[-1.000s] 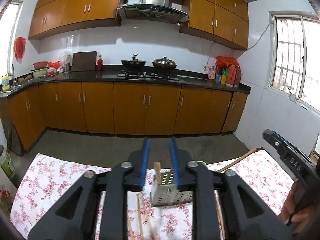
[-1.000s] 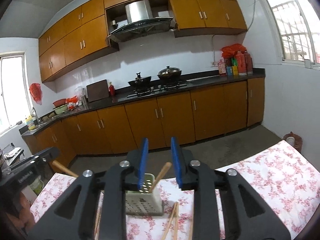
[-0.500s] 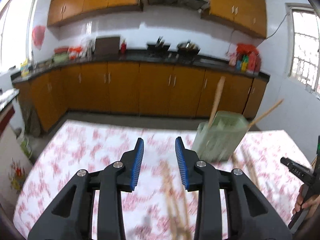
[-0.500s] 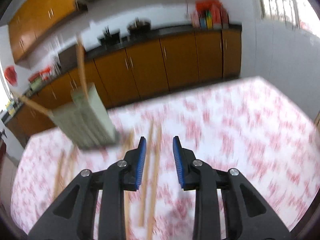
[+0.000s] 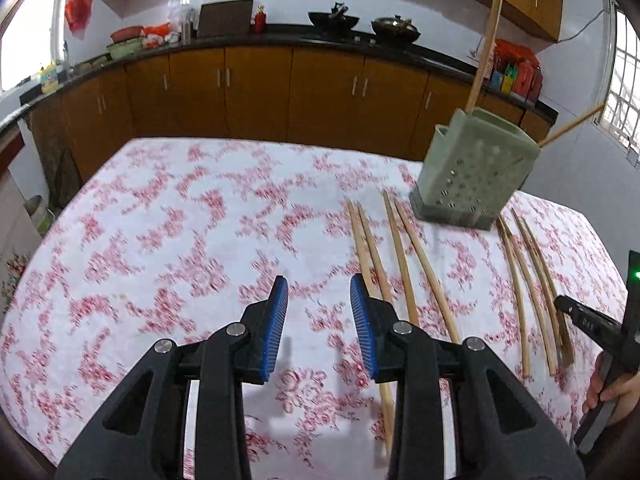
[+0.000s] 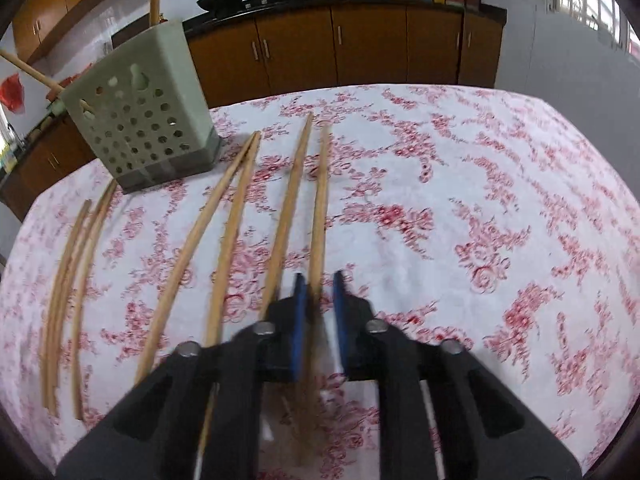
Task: Organize utensils
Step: 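Close the right tool on another chopstick while the left tool grasps one too, then lift both held chopsticks and carry them above the green holder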
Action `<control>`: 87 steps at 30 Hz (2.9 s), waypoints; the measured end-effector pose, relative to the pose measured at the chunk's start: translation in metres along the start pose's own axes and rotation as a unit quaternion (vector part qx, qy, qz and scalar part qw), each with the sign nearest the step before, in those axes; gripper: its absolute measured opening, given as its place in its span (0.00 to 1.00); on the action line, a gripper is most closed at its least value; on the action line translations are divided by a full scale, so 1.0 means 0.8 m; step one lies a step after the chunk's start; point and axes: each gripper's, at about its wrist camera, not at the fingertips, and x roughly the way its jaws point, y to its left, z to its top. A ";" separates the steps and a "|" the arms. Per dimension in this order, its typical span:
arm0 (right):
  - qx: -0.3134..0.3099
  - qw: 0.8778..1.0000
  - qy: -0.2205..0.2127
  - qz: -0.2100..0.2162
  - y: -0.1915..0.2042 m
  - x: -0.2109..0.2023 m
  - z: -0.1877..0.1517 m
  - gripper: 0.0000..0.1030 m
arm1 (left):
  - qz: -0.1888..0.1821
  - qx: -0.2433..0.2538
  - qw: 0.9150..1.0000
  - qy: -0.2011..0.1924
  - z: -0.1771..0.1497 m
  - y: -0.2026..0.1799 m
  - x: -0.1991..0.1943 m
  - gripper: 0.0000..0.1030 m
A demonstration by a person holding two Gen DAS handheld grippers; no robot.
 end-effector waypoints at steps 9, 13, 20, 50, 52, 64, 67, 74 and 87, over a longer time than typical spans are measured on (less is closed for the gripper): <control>0.052 0.998 -0.003 -0.033 -0.038 0.003 0.013 0.08 | -0.045 0.015 0.998 0.046 -0.025 -0.023 0.029 0.25; 0.038 0.998 -0.007 -0.040 -0.036 0.001 0.011 0.08 | -0.047 0.031 0.996 0.068 -0.035 -0.036 0.042 0.18; 0.039 0.999 -0.006 -0.037 -0.037 -0.001 0.010 0.08 | -0.042 0.049 0.994 0.087 -0.047 -0.050 0.055 0.13; 0.001 1.000 -0.011 -0.013 -0.011 0.006 0.010 0.08 | 0.010 0.030 0.998 0.059 0.002 -0.005 0.103 0.08; 0.000 1.000 -0.011 -0.014 -0.011 0.006 0.010 0.08 | 0.013 0.033 0.998 0.059 0.000 -0.008 0.101 0.09; 0.002 1.000 -0.010 -0.011 -0.012 0.007 0.010 0.08 | 0.010 0.030 0.998 0.059 0.001 -0.006 0.101 0.09; 0.002 1.000 -0.010 -0.009 -0.012 0.005 0.009 0.08 | 0.009 0.030 0.998 0.059 0.000 -0.005 0.101 0.09; -0.009 1.000 -0.007 -0.004 -0.012 -0.014 -0.015 0.08 | 0.006 0.041 0.997 0.063 -0.018 -0.009 0.082 0.09; -0.004 1.000 -0.002 0.006 -0.013 -0.026 -0.024 0.08 | 0.011 0.065 0.996 0.066 -0.039 -0.017 0.062 0.08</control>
